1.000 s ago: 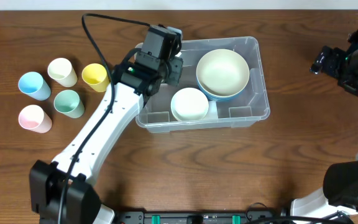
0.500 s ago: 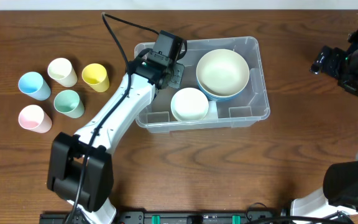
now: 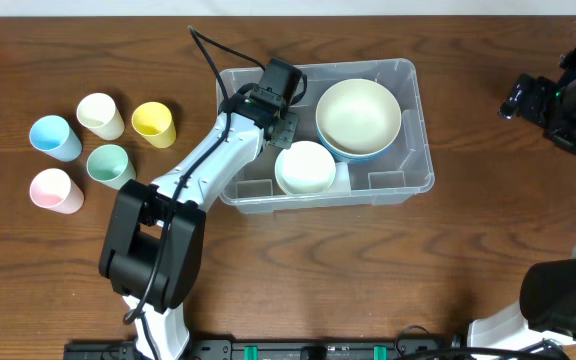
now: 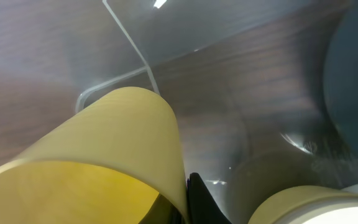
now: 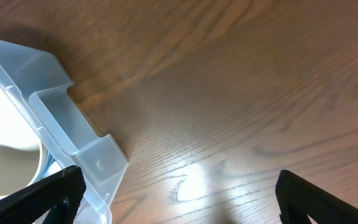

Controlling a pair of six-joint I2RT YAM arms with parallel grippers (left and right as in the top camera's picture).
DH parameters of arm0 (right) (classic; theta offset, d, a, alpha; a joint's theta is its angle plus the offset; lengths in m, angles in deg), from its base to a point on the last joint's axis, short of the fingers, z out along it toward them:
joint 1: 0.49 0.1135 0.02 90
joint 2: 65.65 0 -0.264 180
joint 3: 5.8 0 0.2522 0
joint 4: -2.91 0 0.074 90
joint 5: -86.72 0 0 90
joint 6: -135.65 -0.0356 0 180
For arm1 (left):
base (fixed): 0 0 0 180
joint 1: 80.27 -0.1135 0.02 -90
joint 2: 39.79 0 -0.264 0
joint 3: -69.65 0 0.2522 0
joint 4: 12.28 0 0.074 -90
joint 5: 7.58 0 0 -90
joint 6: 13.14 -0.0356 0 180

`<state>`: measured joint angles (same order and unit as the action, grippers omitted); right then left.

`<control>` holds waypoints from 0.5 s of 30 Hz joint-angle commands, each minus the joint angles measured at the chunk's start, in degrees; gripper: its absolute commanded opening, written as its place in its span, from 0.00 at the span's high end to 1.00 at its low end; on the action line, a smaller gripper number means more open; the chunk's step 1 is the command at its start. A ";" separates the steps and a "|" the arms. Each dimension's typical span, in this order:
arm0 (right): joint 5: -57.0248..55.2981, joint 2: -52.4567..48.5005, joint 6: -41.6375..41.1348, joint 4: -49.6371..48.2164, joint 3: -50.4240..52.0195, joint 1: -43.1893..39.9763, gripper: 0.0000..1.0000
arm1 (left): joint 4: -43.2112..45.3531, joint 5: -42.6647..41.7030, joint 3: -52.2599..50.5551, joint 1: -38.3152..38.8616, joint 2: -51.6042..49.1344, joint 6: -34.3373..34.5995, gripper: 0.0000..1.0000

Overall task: Pack container
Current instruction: 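Carry the yellow cup with the left gripper into the bin's back-left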

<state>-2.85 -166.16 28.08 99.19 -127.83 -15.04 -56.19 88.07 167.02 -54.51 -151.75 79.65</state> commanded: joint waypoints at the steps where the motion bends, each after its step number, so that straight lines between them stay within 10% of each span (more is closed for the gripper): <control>1: 0.02 0.33 -0.63 0.02 -0.70 -0.07 0.01 | 0.63 1.49 0.74 -0.07 -0.24 0.07 0.94; 15: 0.02 0.33 -0.63 0.02 -0.70 -0.07 0.01 | 0.15 1.49 0.74 -0.07 -0.22 0.07 0.62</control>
<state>-2.85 -166.16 28.08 99.19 -127.83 -15.04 -55.82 88.83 167.02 -54.51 -151.78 79.60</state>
